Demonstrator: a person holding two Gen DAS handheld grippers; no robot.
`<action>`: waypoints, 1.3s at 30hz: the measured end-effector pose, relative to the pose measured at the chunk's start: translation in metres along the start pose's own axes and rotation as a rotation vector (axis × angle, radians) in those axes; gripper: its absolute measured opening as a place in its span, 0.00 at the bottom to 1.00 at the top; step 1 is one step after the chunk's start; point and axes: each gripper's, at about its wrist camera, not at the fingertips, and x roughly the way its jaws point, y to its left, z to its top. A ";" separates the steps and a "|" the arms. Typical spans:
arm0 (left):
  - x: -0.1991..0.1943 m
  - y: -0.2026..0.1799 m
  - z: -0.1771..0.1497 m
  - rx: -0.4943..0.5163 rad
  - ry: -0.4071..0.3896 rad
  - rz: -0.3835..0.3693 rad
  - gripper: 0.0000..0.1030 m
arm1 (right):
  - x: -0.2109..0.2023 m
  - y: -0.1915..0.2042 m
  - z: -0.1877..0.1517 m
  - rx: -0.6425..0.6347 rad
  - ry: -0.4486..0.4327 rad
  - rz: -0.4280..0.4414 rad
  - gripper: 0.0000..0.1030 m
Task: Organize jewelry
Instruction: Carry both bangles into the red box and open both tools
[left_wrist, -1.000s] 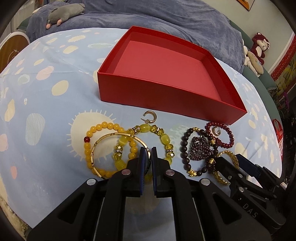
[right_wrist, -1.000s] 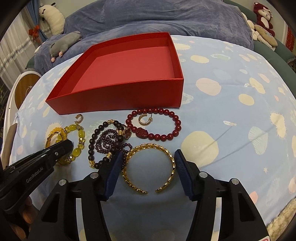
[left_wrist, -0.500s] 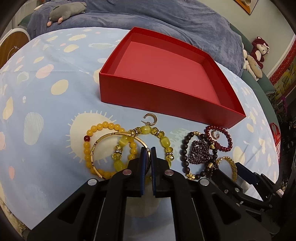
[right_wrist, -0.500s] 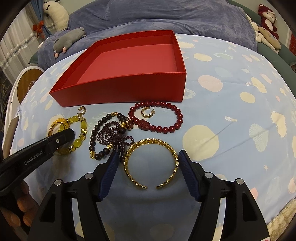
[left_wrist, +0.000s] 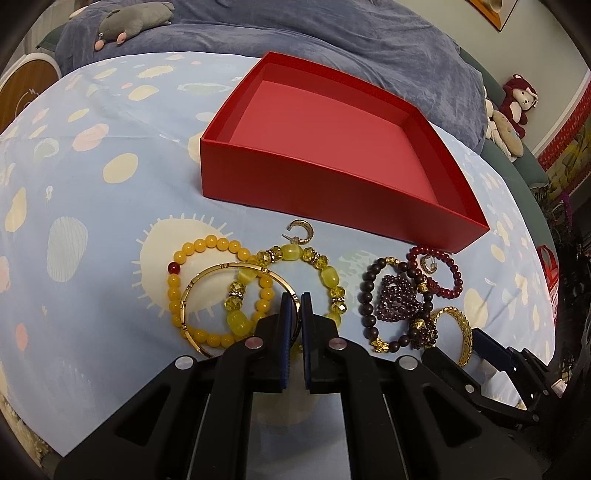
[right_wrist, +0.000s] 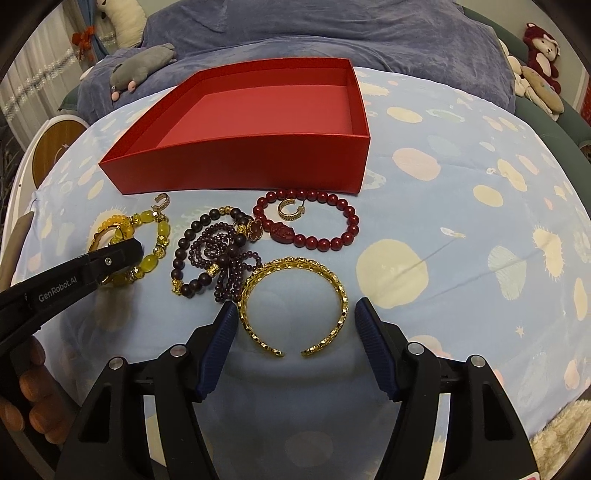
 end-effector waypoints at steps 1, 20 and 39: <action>0.000 0.000 0.000 0.002 0.000 0.000 0.05 | 0.000 0.001 0.001 -0.006 0.000 -0.005 0.60; -0.050 -0.011 0.011 -0.007 -0.079 -0.069 0.04 | -0.048 -0.015 0.009 0.074 -0.094 0.037 0.55; -0.053 -0.053 0.145 0.104 -0.168 -0.153 0.04 | -0.051 -0.020 0.151 0.079 -0.224 0.119 0.55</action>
